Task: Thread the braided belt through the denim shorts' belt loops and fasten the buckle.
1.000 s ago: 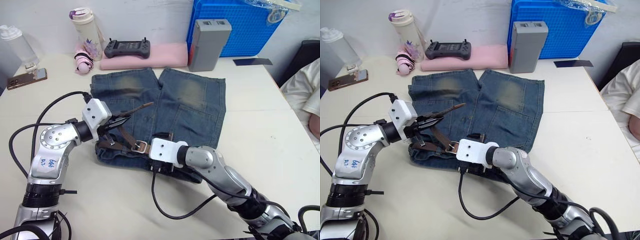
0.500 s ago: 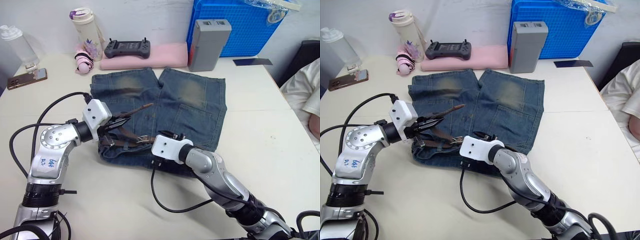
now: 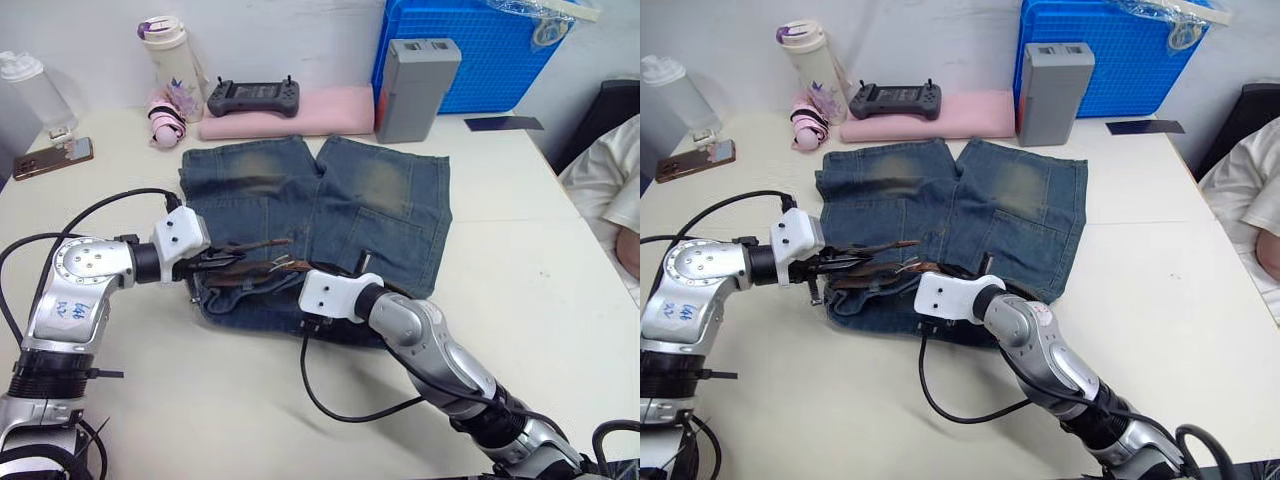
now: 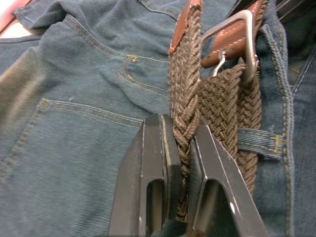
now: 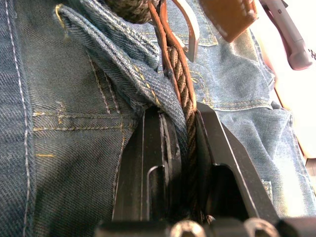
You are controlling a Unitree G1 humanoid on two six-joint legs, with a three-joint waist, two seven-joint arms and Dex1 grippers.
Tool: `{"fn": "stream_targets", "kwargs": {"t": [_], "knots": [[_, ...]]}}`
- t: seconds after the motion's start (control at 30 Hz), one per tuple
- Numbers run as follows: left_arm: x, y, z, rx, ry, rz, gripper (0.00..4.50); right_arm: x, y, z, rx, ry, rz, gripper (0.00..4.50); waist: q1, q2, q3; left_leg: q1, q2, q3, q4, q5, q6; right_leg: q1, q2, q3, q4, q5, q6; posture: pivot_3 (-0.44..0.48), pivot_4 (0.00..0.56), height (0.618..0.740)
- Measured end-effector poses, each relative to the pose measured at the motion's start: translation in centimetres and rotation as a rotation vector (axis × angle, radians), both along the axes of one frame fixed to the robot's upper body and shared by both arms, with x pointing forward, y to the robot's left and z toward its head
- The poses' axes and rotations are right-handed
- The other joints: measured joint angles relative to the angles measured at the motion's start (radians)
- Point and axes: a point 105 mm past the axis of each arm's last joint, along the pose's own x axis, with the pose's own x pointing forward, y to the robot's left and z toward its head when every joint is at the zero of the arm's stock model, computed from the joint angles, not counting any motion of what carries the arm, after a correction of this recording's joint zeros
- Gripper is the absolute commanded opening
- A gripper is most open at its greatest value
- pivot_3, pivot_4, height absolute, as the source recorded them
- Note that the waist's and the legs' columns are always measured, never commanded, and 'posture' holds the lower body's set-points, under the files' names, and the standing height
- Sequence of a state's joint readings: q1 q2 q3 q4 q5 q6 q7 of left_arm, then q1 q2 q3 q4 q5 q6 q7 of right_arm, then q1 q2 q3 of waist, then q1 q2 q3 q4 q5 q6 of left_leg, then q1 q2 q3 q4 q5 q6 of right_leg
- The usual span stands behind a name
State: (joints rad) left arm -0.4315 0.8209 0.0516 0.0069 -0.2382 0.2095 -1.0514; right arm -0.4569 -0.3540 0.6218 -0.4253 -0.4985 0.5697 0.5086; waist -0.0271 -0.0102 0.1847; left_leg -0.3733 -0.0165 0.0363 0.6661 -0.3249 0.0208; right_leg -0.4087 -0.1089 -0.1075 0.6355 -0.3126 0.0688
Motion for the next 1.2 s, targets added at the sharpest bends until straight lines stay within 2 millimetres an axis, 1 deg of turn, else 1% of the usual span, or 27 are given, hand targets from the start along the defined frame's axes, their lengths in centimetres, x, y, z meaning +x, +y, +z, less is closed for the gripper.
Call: {"fn": "stream_targets", "kwargs": {"t": [0.17,0.43,0.57,0.87,1.0,1.2], "knots": [[-0.5,0.2,-0.6,0.041,0.05,-0.027,0.0,-0.1,0.0,-0.2,0.002,0.01,0.0,0.06,0.0,0.0,0.0,0.0,0.0,0.0,0.0,0.0,0.0,0.0,0.0,0.0,0.0,0.0,0.0,0.0,0.15,0.725],[-0.7,0.8,-1.1,0.062,0.091,-0.004,0.0,-0.1,0.1,-0.2,0.004,0.018,0.001,0.06,0.001,0.0,0.0,0.0,0.0,0.0,0.0,0.0,0.0,0.0,0.0,0.0,0.0,0.0,0.0,0.0,0.15,0.725],[-1.3,1.1,-1.5,0.085,0.122,-0.007,0.0,-0.2,0.2,-0.3,0.004,0.023,0.004,0.06,0.0,0.0,0.0,0.0,0.0,0.0,0.0,0.0,0.0,0.0,0.0,0.0,0.001,0.0,0.0,0.0,0.15,0.725],[-1.3,1.0,-1.5,0.113,0.109,-0.019,0.0,-0.1,0.2,-0.3,0.004,0.03,0.002,0.06,0.0,0.0,0.0,0.0,0.0,0.0,0.001,0.0,0.0,0.0,0.0,0.001,0.001,0.0,0.0,0.0,0.15,0.725],[-1.3,0.6,-1.2,0.151,0.092,-0.058,0.0,-0.1,0.1,-0.3,0.001,0.028,-0.001,0.06,0.001,0.0,0.0,0.0,0.0,0.0,0.001,0.0,0.0,0.0,0.0,0.001,0.001,0.0,0.0,0.0,0.15,0.725],[-0.9,0.9,-0.1,0.229,0.053,-0.117,0.0,0.0,0.2,-0.2,-0.015,0.002,0.011,0.06,0.0,0.0,0.0,0.0,0.0,0.0,0.001,0.0,0.001,0.0,0.0,0.001,0.002,0.0,0.0,0.0,0.15,0.725]]}}
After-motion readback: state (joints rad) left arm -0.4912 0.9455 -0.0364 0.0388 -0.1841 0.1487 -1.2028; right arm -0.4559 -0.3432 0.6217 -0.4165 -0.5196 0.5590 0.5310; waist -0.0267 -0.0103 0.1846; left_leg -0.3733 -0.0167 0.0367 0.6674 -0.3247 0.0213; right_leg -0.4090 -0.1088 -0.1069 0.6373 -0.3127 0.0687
